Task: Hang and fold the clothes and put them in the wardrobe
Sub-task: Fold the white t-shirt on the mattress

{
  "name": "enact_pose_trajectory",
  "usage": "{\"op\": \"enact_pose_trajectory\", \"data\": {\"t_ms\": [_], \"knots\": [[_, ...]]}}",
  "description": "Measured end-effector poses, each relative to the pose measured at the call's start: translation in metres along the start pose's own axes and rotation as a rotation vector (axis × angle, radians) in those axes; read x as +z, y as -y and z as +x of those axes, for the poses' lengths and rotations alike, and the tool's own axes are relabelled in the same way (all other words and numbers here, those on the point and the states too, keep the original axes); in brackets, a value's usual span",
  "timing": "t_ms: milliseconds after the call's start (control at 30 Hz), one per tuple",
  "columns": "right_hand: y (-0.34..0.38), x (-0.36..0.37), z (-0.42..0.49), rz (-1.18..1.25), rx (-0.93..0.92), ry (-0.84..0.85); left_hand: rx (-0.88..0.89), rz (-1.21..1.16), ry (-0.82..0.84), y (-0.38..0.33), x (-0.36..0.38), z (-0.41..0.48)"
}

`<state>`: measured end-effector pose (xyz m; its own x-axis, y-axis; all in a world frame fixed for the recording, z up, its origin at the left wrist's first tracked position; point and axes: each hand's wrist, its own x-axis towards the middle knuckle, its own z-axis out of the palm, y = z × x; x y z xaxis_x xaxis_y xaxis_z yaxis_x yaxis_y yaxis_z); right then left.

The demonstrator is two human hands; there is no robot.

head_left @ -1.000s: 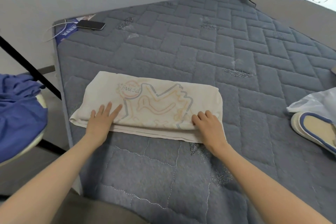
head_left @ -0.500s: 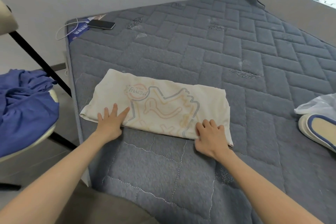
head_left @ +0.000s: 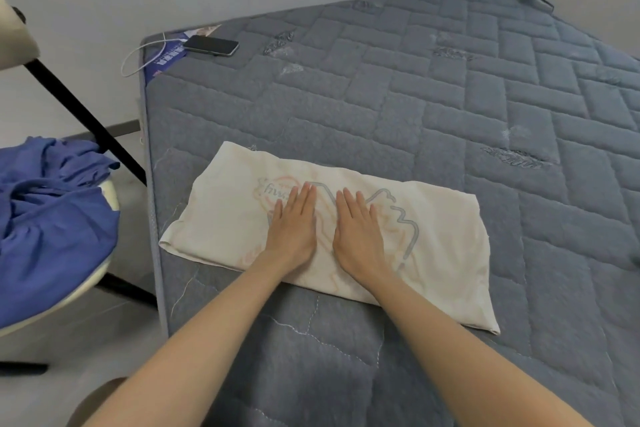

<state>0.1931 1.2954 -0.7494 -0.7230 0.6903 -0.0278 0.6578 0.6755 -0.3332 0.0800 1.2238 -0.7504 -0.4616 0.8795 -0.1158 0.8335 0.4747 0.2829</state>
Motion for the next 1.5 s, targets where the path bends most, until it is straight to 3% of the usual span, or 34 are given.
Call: {"op": "enact_pose_trajectory", "data": {"t_ms": [167,500,700,900,1067,1300,1400,1500], "knots": [[-0.004,0.032,0.023,-0.066,0.066,-0.001,-0.017,0.108,-0.058,0.036,0.017,0.026],[-0.024,0.035,0.049,-0.153,0.029,-0.073,-0.422,0.008,-0.203,0.111,0.0,0.091],[-0.033,0.031,0.053,-0.148,0.075,-0.096,-0.489,0.0,-0.223,0.108,-0.001,0.09],[-0.062,0.013,0.038,-0.213,0.169,-0.112,-0.307,-0.106,-0.265,0.061,0.018,0.057],[-0.117,-0.012,0.005,-0.13,0.347,-0.113,-0.293,-0.03,-0.221,0.038,0.028,0.047],[-0.131,-0.022,-0.012,-0.126,0.416,-0.121,-0.319,-0.081,-0.132,0.032,0.023,0.024],[-0.12,-0.029,-0.01,-0.073,0.366,-0.095,-0.319,-0.221,-0.116,0.034,0.01,0.01],[-0.091,-0.041,0.005,-0.042,0.157,-0.131,-0.311,-0.435,-0.302,0.04,-0.009,-0.006]]}}
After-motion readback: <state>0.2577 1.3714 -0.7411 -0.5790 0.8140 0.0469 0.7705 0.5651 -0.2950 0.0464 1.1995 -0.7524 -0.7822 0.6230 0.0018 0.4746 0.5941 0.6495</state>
